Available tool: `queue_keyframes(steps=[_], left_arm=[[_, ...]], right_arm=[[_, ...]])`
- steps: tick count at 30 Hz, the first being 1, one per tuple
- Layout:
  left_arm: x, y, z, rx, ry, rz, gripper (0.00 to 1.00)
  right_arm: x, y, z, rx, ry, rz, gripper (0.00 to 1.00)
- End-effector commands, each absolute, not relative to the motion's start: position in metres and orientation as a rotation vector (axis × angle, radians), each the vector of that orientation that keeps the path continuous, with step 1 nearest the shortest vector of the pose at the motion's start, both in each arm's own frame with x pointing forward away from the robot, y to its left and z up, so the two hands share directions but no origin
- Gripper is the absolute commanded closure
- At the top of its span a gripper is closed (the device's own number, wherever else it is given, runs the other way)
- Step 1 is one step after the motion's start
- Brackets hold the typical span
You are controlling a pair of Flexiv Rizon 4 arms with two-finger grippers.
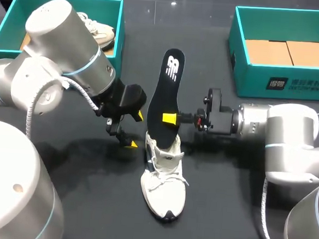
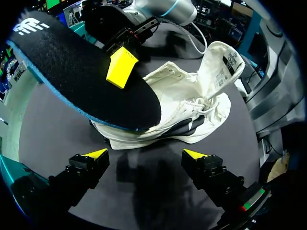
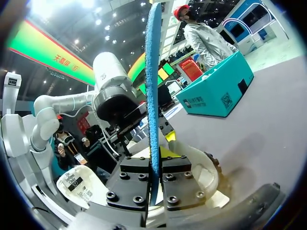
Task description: Take the shoe out of the shoebox, open the shoe tongue, remove and reinsert the insole, then place the shoe into the shoebox
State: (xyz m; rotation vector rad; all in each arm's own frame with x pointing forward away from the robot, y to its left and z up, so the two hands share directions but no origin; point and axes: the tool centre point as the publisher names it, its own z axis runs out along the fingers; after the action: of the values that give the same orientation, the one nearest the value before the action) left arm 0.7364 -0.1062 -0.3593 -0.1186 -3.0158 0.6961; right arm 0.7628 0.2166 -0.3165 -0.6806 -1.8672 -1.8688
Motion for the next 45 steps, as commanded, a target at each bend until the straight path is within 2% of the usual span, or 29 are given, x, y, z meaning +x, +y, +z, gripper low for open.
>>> queue_keyframes(steps=[1,24,45], left_arm=[[0.736,-0.106,-0.360,-0.120,-3.016,0.696,0.00],[0.736,-0.106,-0.360,-0.120,-3.016,0.696,0.00],[0.736,-0.106,-0.360,-0.120,-3.016,0.696,0.00]], right_arm=[[0.756,0.215,-0.318,-0.692,-1.877,-1.848,1.00],[0.722,0.214,-0.338,-0.745,-1.854,-1.732,1.00],[0.714,0.220,-0.344,-0.735,-1.832,-1.657,1.00]])
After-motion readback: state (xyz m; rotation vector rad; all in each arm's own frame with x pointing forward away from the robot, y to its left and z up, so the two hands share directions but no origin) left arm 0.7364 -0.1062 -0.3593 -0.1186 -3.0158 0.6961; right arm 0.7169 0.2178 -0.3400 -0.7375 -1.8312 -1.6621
